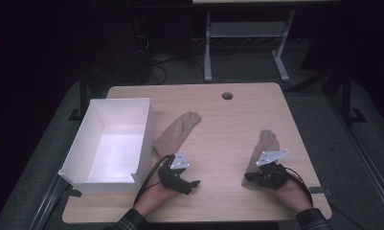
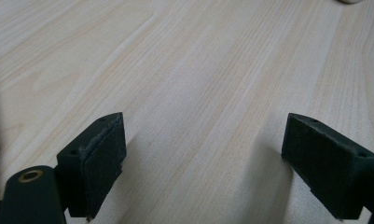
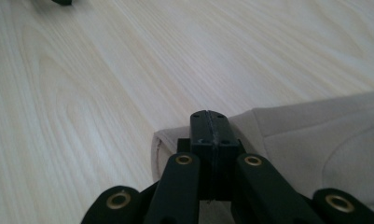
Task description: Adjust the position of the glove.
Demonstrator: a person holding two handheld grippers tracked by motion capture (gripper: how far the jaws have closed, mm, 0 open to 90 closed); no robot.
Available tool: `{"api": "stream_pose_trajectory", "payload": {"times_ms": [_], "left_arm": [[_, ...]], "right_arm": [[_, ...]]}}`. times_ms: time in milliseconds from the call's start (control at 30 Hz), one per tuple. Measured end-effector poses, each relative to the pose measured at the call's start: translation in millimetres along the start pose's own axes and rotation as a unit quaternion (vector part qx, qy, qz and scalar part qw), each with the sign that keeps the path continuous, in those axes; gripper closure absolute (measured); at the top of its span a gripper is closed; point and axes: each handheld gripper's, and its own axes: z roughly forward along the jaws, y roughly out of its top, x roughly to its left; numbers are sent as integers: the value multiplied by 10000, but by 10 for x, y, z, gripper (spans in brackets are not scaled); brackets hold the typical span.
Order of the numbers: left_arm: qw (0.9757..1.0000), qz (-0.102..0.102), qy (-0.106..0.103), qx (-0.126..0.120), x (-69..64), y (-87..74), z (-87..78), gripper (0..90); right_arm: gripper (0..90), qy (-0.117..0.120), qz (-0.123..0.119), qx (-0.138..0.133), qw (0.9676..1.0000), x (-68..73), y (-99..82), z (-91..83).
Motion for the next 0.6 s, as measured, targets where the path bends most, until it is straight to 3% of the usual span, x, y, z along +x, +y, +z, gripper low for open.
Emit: {"api": "stream_pose_trajectory", "payload": {"times_ms": [500,600], "left_arm": [[10000,-15,0,14,-2,1,-2,130],[10000,43,14,18,6,3,-3,130]], "right_arm": [[900,-204,403,3,9990,-116,-357,-337],[899,-344,391,-241,9984,-148,-305,-392]]}}
